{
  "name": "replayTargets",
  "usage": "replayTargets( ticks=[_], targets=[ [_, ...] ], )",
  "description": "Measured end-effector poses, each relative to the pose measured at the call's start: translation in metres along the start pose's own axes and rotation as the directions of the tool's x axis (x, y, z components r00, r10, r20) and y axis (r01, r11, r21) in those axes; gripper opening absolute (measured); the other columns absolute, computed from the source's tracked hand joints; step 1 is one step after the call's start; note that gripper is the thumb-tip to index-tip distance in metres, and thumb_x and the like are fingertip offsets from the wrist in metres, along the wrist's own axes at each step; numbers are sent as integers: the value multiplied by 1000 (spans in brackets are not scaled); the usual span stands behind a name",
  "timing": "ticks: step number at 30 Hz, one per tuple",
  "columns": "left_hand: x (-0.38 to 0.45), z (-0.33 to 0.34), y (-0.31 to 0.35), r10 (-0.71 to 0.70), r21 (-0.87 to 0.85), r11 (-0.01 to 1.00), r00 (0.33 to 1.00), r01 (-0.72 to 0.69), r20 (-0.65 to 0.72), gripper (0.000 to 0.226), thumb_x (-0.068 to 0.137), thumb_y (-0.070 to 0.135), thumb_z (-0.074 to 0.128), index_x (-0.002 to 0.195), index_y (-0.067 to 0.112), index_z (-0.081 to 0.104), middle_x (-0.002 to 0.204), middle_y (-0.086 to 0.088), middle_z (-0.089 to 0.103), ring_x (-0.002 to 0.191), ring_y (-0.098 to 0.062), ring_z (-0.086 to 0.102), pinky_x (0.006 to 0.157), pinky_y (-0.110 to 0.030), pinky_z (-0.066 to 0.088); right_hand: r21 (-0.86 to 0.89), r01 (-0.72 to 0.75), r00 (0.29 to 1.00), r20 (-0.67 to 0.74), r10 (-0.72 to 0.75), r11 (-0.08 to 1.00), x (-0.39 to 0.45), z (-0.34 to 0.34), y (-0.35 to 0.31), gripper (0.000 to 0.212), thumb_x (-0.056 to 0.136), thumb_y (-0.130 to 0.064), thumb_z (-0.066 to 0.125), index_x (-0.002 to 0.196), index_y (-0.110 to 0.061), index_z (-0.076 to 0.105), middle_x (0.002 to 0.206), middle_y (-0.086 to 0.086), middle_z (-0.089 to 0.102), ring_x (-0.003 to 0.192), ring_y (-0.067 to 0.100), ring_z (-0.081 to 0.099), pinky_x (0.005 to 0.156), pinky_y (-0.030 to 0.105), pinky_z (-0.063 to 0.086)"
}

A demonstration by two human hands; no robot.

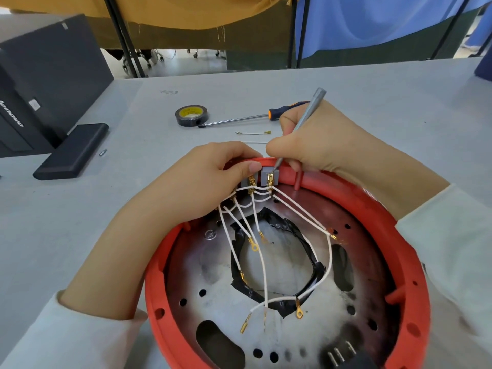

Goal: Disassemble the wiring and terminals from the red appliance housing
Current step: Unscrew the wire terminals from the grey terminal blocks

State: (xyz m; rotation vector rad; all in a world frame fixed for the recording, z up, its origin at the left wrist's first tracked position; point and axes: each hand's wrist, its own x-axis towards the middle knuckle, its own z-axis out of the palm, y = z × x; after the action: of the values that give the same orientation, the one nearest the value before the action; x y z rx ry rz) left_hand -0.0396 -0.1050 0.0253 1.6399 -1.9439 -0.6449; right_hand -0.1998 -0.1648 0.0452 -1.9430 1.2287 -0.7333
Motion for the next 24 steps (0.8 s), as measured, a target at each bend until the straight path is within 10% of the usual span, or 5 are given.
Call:
replayTargets(
  ticks=[9, 16, 24],
  targets=[
    [1, 0, -1, 6, -7, 1000, 1000, -6, -16, 19, 95, 35, 51, 107, 33, 65, 71, 25, 62, 65, 12, 53, 59, -3, 36, 5, 41, 994, -105, -40, 999, -4, 3, 5, 30, 71, -12, 63, 50, -16, 42, 31, -8, 44, 31, 4, 39, 35, 11, 31],
    [0, 0, 0, 18, -13, 1000, 1000, -17, 5, 21, 95, 36, 50, 110, 36, 64, 98, 19, 68, 88, 7, 58, 79, -10, 42, 55, 120, 989, -93, -115, 991, -16, -2, 1, 21, 77, -24, 74, 71, -20, 54, 48, -6, 56, 35, 1, 46, 38, 13, 33],
    [-1, 0, 0, 10, 12, 1000, 1000, -10, 11, 22, 95, 37, 49, 111, 34, 64, 100, 15, 68, 94, -2, 60, 87, -22, 45, 47, 108, 965, -246, -93, 993, -27, 3, 10, 35, 74, -12, 67, 52, -19, 41, 38, -6, 45, 33, 9, 42, 36, 16, 33]
  ],
)
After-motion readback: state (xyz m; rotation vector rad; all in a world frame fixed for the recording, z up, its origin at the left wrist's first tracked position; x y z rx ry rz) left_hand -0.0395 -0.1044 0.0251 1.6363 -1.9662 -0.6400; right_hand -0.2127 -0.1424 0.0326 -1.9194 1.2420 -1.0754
